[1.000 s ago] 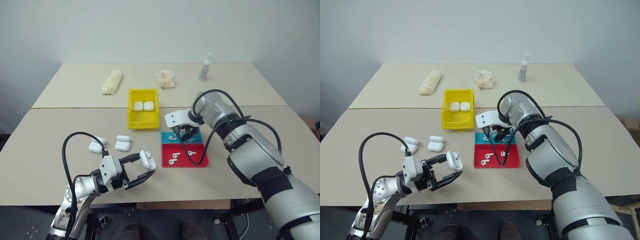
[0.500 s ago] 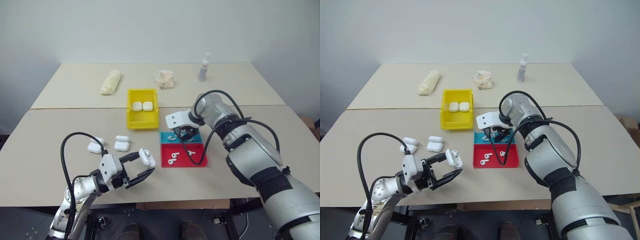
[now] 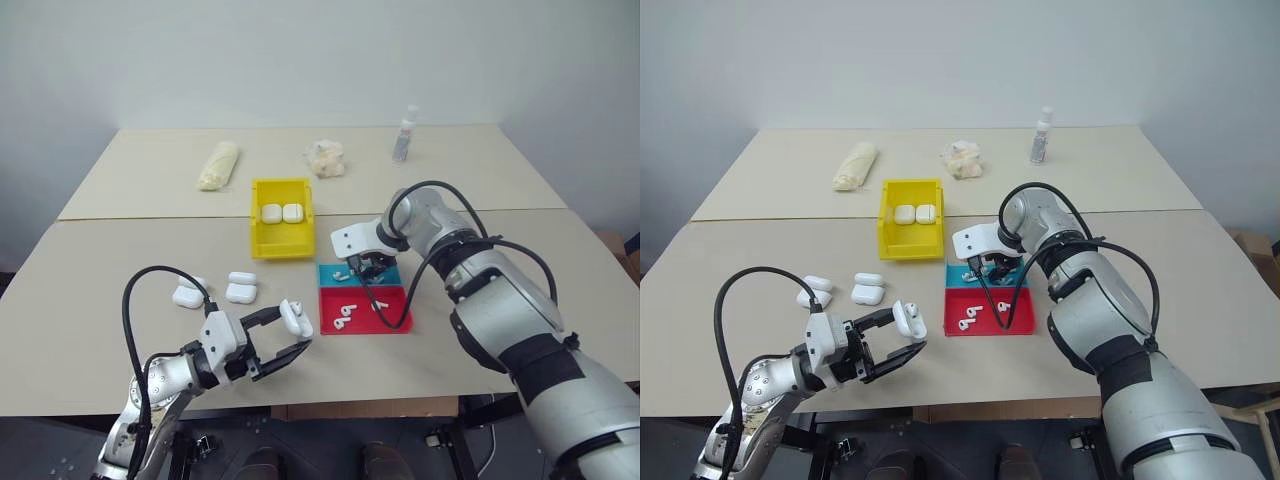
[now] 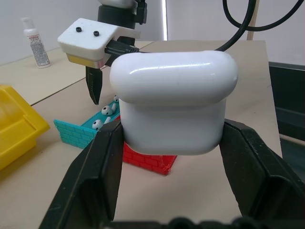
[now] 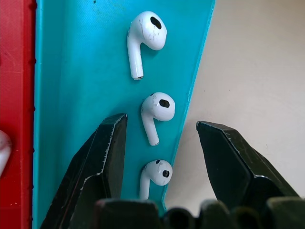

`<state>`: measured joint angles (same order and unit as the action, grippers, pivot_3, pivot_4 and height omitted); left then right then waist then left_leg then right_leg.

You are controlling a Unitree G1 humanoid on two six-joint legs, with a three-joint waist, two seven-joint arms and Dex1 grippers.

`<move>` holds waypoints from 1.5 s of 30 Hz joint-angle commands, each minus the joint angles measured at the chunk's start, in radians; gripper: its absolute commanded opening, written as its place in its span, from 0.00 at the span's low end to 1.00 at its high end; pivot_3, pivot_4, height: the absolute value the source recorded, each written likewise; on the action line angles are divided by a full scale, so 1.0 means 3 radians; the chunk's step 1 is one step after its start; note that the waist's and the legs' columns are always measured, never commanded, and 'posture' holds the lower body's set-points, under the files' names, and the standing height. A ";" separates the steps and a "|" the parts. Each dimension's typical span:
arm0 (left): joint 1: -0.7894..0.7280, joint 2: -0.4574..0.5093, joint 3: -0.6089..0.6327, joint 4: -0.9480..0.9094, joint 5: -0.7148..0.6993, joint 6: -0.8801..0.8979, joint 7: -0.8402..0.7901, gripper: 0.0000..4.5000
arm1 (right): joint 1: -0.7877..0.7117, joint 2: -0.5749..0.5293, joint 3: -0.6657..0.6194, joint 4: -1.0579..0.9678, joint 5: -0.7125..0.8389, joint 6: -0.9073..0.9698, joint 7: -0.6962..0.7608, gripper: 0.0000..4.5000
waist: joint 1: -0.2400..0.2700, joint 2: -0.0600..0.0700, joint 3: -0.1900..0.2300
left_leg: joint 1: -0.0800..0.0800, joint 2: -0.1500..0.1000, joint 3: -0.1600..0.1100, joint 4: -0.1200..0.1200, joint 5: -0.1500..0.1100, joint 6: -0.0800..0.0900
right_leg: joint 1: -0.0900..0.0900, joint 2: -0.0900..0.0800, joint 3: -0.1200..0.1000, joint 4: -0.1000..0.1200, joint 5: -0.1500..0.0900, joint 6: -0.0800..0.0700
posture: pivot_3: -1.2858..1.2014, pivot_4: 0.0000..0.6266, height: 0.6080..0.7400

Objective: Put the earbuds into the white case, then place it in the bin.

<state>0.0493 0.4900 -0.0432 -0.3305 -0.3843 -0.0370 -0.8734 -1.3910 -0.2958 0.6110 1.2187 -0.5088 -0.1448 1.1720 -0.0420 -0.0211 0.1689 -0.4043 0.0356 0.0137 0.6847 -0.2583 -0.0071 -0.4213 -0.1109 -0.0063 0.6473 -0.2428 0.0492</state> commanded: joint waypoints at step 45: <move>0.0009 0.0001 0.0002 -0.0112 0.0012 -0.0012 0.0090 0.61 | -0.0008 0.0068 -0.0101 0.0077 -0.0175 -0.0322 -0.0036 0.41 | -0.0003 0.0000 0.0000 | 0.0001 0.0000 0.0001 -0.0002 0.0000 -0.0001 | 0.0000 0.0000 0.0001 0.0001 0.0000 0.0000 | 0.52 0.24 1.00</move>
<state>0.0537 0.4896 -0.0432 -0.3305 -0.3738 -0.0372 -0.8466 -1.3909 -0.2730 0.5849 1.2387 -0.5587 -0.2320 1.1532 -0.0428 -0.0210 0.1688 -0.4040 0.0357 0.0140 0.6842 -0.2581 -0.0074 -0.4213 -0.1108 -0.0059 0.6474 -0.2427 0.0491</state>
